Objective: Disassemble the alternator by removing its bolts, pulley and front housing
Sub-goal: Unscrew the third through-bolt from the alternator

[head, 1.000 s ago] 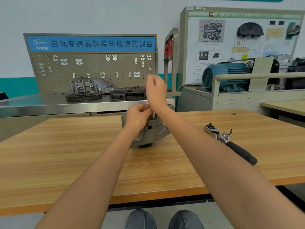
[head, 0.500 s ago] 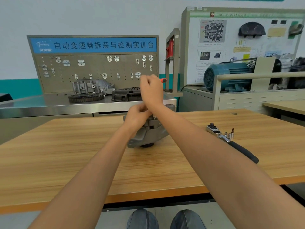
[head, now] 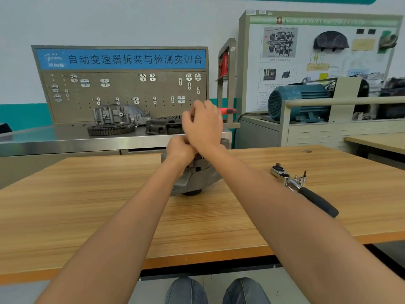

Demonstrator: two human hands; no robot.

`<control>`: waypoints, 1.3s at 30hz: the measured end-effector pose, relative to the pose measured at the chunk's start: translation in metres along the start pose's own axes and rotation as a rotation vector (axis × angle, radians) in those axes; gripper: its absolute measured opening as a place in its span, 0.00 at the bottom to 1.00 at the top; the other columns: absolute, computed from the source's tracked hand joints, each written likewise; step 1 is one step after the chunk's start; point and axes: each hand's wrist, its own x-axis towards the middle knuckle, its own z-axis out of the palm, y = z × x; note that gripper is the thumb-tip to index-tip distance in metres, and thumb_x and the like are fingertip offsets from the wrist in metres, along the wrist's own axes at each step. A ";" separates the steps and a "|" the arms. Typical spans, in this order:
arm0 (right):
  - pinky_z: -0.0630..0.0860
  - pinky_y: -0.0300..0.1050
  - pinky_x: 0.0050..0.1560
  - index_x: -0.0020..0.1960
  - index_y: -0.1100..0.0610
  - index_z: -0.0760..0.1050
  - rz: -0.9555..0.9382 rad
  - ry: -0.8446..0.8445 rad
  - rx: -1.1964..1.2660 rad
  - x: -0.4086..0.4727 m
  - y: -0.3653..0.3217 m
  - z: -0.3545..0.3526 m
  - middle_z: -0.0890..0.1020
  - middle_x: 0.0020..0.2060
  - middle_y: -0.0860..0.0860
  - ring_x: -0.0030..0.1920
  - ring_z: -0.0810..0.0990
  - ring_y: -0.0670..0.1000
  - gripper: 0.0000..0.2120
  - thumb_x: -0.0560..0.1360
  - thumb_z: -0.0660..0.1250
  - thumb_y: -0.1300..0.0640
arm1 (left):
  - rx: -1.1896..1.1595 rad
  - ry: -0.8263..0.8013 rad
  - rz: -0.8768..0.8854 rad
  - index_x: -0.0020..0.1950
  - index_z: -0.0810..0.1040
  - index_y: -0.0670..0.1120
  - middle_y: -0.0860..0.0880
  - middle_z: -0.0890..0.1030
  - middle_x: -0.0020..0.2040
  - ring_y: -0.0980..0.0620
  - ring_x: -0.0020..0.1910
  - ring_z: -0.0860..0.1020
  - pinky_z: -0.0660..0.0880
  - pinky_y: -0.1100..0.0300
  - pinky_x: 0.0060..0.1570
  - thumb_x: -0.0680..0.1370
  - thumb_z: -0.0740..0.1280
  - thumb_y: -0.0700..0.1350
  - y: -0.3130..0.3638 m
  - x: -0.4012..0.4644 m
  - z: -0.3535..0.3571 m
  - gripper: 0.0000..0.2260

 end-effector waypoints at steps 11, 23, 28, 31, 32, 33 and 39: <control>0.66 0.51 0.57 0.29 0.53 0.61 0.072 -0.008 0.263 0.004 -0.005 -0.001 0.69 0.36 0.49 0.46 0.67 0.52 0.16 0.75 0.60 0.56 | 0.029 -0.027 0.077 0.33 0.73 0.47 0.51 0.75 0.31 0.55 0.31 0.70 0.68 0.64 0.29 0.75 0.66 0.37 -0.003 0.000 0.002 0.12; 0.60 0.46 0.56 0.26 0.56 0.60 0.604 -0.227 0.983 0.026 -0.009 -0.017 0.68 0.17 0.46 0.34 0.69 0.48 0.19 0.76 0.54 0.61 | -0.102 -0.156 0.075 0.54 0.82 0.45 0.52 0.83 0.48 0.54 0.51 0.80 0.73 0.59 0.58 0.75 0.71 0.45 -0.010 0.001 -0.004 0.09; 0.65 0.49 0.58 0.25 0.57 0.61 0.580 -0.193 0.956 0.023 -0.011 -0.017 0.68 0.20 0.47 0.33 0.69 0.49 0.20 0.75 0.55 0.61 | -0.053 -0.201 0.126 0.49 0.79 0.52 0.57 0.81 0.46 0.57 0.50 0.78 0.70 0.68 0.46 0.79 0.64 0.46 -0.012 0.000 -0.004 0.04; 0.65 0.54 0.63 0.25 0.57 0.62 0.538 -0.214 0.906 0.020 -0.014 -0.017 0.69 0.25 0.50 0.33 0.67 0.48 0.19 0.75 0.56 0.61 | 0.027 -0.151 0.202 0.50 0.77 0.53 0.60 0.79 0.43 0.64 0.44 0.75 0.68 0.75 0.38 0.81 0.61 0.46 -0.016 -0.002 -0.002 0.06; 0.65 0.53 0.63 0.26 0.57 0.62 0.526 -0.216 0.900 0.020 -0.014 -0.017 0.69 0.26 0.51 0.33 0.67 0.48 0.19 0.75 0.56 0.61 | 0.059 -0.116 0.239 0.50 0.77 0.53 0.60 0.78 0.41 0.65 0.41 0.74 0.68 0.77 0.35 0.81 0.61 0.46 -0.017 -0.003 0.000 0.06; 0.64 0.53 0.63 0.26 0.57 0.62 0.516 -0.212 0.899 0.019 -0.014 -0.017 0.69 0.26 0.51 0.33 0.67 0.48 0.19 0.75 0.56 0.61 | 0.092 -0.072 0.285 0.50 0.78 0.52 0.59 0.78 0.39 0.64 0.39 0.74 0.67 0.77 0.33 0.81 0.60 0.46 -0.020 -0.004 0.001 0.07; 0.66 0.61 0.62 0.26 0.57 0.61 0.480 -0.177 0.900 0.015 -0.015 -0.018 0.67 0.27 0.52 0.34 0.66 0.49 0.19 0.76 0.56 0.62 | 0.698 0.180 0.586 0.62 0.73 0.43 0.44 0.75 0.58 0.46 0.58 0.72 0.67 0.52 0.60 0.73 0.66 0.58 -0.047 -0.013 0.017 0.24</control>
